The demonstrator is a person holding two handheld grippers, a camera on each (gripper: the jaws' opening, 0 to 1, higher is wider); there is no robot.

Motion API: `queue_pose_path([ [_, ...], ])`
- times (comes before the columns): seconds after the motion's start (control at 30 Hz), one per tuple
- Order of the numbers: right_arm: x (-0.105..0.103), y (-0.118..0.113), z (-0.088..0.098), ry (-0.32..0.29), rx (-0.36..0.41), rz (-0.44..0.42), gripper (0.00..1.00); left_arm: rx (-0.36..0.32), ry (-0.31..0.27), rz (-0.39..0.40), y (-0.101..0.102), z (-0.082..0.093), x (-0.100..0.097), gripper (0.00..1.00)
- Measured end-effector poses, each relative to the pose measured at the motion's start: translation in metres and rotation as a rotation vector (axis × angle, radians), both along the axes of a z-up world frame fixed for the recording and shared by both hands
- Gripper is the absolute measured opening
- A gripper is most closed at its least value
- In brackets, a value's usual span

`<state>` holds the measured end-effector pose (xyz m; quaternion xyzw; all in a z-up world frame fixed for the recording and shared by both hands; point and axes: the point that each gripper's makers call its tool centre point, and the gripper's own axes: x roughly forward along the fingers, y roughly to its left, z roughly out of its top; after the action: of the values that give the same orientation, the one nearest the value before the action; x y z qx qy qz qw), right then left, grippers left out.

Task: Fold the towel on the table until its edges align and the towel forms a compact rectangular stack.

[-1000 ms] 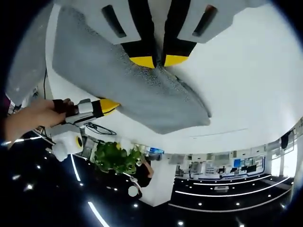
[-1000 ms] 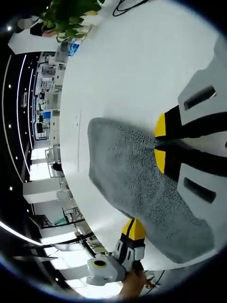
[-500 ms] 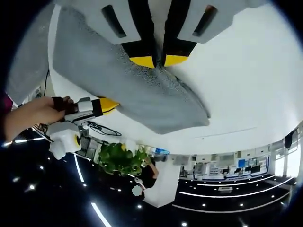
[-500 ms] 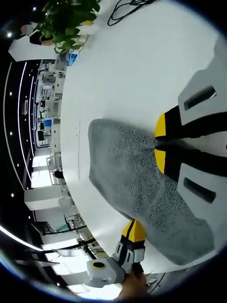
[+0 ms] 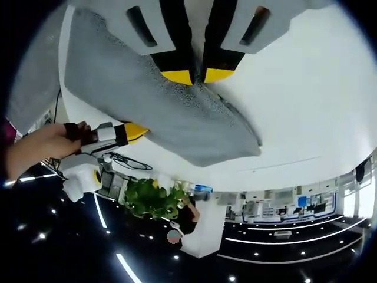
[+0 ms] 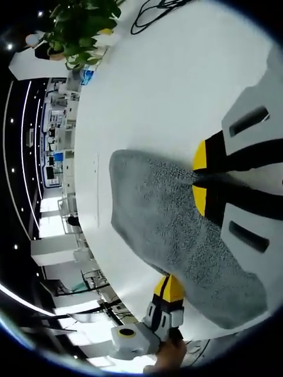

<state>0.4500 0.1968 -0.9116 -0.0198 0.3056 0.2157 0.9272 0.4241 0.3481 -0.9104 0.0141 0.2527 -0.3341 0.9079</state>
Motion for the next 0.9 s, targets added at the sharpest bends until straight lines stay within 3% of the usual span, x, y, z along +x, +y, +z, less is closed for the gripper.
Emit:
queue_pose_path([
  [0.37,0.000,-0.001,0.000,-0.019,0.023,-0.018,0.05,0.000,0.000,-0.020,0.000,-0.001,0.001,0.05],
  [0.57,0.001,-0.002,0.002,0.068,0.089,-0.075,0.07,0.033,0.012,-0.050,-0.001,0.001,0.002,0.05],
  [0.63,0.003,-0.004,0.004,0.043,0.066,-0.072,0.09,0.055,0.019,-0.082,-0.001,0.002,0.002,0.05],
  [0.8,-0.002,-0.004,0.017,0.012,0.106,-0.085,0.10,0.059,0.022,-0.094,0.005,0.011,0.004,0.06],
  [0.9,-0.006,-0.002,0.023,0.003,0.109,-0.050,0.14,0.049,0.030,-0.080,0.010,0.018,0.001,0.15],
])
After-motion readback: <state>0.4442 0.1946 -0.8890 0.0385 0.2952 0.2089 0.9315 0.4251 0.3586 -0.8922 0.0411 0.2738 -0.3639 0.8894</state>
